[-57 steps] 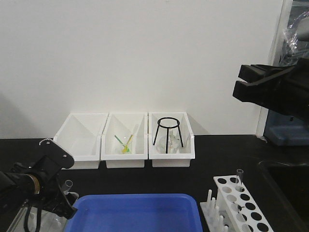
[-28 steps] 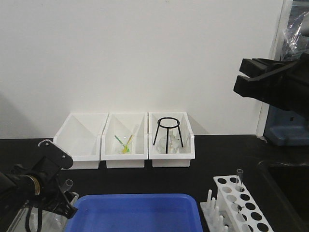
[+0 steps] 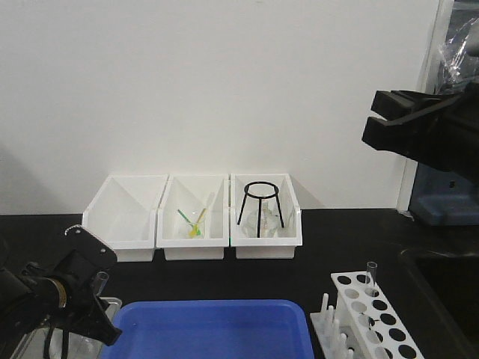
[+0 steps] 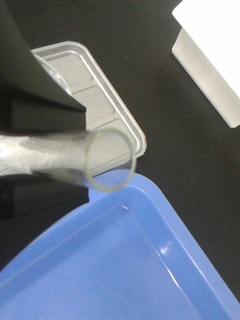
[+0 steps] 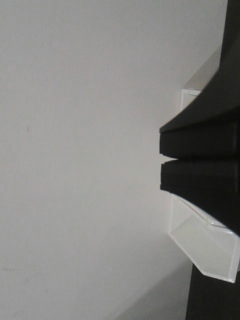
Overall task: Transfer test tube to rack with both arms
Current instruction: 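Close the left gripper on the glass test tube, then lift the test tube out of the beaker with the left gripper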
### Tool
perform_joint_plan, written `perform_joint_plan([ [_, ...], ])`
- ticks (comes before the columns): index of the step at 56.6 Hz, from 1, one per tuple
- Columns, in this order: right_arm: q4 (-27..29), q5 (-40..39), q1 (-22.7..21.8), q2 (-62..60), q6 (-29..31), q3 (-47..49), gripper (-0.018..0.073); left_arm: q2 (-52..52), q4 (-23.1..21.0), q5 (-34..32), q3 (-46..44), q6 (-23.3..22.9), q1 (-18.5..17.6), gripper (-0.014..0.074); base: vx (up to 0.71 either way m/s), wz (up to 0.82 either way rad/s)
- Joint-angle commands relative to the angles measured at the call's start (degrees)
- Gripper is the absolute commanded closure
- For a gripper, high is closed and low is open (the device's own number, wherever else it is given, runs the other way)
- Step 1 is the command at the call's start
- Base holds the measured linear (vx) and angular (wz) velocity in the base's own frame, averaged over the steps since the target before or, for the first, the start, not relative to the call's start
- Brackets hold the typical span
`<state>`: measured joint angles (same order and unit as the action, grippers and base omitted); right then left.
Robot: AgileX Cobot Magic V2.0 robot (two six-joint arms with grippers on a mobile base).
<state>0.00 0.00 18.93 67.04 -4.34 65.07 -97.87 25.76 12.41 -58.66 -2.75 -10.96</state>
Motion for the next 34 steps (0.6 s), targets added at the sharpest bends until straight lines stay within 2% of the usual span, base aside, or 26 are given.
perform_joint_plan([
  [1, -0.41, -5.28, -0.01, -1.24, 0.54, 2.25, 0.0567, 2.33, -0.06, -3.11, -1.84, -0.45, -0.01, 0.0605, 0.0, 0.0],
  [13, -0.41, -5.06, -0.01, -1.24, 0.54, 2.25, 0.0567, 3.2, -0.06, -3.64, -1.84, -0.45, -0.01, 0.0605, 0.0, 0.0],
  [34, -0.41, -4.87, -0.01, -1.24, 0.54, 2.25, 0.0567, 13.94, -0.06, -8.79, -1.84, -0.54, -0.07, 0.0603, 0.0, 0.0],
])
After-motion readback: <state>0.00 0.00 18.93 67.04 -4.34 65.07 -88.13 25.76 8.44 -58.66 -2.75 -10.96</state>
